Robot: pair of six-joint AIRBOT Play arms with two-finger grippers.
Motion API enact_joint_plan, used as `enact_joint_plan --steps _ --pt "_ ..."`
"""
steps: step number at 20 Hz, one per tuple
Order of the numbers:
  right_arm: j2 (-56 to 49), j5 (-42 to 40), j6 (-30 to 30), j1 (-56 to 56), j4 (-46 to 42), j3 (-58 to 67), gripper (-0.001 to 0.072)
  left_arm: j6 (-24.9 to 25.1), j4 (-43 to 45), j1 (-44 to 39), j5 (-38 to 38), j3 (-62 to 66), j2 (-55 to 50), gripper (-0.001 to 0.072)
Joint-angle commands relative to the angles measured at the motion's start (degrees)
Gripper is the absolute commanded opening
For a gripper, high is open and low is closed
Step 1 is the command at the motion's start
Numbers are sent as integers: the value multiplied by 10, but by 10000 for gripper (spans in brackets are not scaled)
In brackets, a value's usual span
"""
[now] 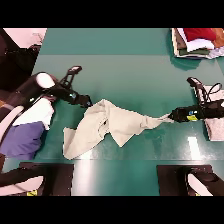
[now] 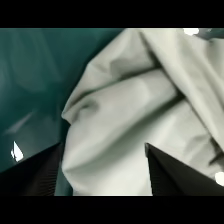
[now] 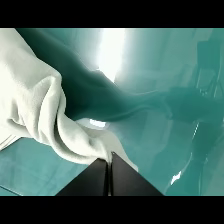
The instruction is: Fold the shirts.
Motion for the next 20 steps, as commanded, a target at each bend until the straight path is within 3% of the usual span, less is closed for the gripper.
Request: enact_joint_plan --steps 1,5,6,7,8,14,20 --pt "0 -1 6 0 0 0 14 11 -9 0 -9 33 -97 605" --pt "0 -1 8 0 0 0 14 9 -19 0 24 34 -107 603" --pt "0 -2 10 0 0 0 14 7 -21 0 32 34 -107 497" --pt "0 -4 10 0 0 0 14 4 -23 0 36 34 -107 152" --pt "0 -8 10 0 -1 1 14 3 -22 0 38 34 -106 33" --pt "0 -5 10 -35 -75 159 14 -4 69 49 -12 166 -2 27" --pt "0 -14 9 -110 -70 354 14 93 109 59 -10 311 174 28"
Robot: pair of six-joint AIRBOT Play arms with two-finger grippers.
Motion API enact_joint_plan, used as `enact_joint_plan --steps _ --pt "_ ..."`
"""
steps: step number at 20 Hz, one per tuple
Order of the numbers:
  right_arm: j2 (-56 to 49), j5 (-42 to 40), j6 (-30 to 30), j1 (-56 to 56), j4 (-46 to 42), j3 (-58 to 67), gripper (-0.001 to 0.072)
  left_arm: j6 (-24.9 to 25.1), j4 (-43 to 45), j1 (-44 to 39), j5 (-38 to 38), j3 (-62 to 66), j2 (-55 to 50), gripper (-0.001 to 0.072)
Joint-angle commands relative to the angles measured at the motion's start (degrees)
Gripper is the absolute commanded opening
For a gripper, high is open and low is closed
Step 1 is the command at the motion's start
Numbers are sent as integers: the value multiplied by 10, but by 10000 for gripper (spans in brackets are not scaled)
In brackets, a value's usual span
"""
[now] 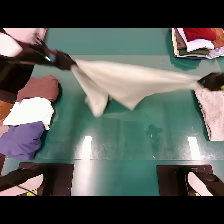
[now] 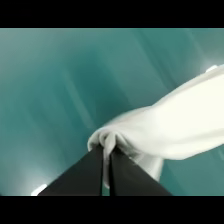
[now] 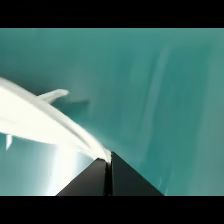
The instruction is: Fold the shirts.
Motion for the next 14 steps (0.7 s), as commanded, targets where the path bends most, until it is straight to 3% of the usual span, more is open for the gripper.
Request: enact_joint_plan --steps 1,7,11,14 --pt "0 -6 0 -27 -12 105 14 56 27 5 3 69 94 28" --pt "0 2 -1 -27 -12 231 14 103 23 5 -15 120 177 28" --pt "0 47 0 -27 -12 299 14 111 -3 5 -104 196 187 28" --pt "-11 108 0 -26 8 282 13 111 -28 5 -140 166 178 28"
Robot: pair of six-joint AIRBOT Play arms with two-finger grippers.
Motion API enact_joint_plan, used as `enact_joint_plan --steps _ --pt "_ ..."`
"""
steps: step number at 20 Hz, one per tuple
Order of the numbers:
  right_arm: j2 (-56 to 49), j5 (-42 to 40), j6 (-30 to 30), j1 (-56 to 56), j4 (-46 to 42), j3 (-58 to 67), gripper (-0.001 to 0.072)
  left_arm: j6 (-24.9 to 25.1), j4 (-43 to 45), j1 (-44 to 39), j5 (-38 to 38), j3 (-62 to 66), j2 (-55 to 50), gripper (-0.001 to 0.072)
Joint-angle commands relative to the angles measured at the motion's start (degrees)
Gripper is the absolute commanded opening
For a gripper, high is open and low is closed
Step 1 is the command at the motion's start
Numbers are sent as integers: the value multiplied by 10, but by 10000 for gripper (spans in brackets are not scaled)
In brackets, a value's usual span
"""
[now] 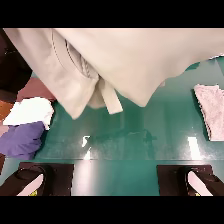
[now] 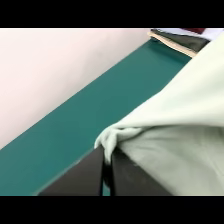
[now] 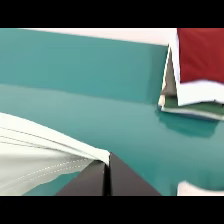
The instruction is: Fold the shirts.
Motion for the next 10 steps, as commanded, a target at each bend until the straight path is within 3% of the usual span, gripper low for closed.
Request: enact_joint_plan --steps 1,5,10 --pt "-16 79 0 0 41 -18 14 5 -31 0 -68 -32 -10 28" --pt "-51 127 -1 1 97 -179 14 5 -58 0 -82 -227 -41 28" --pt "-86 37 -10 1 106 -367 14 10 -55 0 -19 -438 -84 29"
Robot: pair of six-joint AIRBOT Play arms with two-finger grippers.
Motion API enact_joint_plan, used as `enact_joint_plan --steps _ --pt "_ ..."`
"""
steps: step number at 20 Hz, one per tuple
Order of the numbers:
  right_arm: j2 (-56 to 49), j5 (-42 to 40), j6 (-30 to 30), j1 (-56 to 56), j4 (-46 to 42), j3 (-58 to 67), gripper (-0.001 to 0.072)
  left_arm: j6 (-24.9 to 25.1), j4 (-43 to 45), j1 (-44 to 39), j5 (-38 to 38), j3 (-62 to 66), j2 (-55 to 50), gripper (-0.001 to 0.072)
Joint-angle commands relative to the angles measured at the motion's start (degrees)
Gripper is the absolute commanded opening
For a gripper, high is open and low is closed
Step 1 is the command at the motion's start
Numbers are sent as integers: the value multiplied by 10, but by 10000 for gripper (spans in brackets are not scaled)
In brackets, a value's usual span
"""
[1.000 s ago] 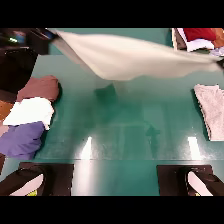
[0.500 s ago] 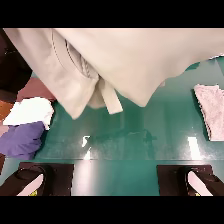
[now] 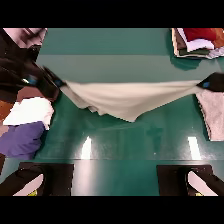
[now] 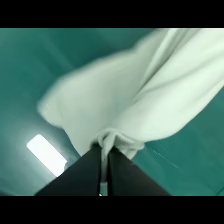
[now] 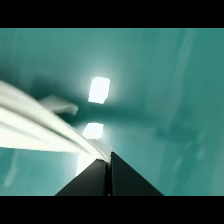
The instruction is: Fold the shirts.
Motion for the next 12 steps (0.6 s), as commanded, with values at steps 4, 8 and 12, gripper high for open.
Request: enact_joint_plan --steps 4,8,12 --pt "-63 -86 -4 0 19 -129 14 -8 -8 0 132 -133 -61 29" --pt "-91 -100 -5 0 19 -111 14 -64 -10 0 185 -133 -65 499" --pt "-56 -73 -18 0 3 -147 14 -62 -6 0 72 -133 -65 492"
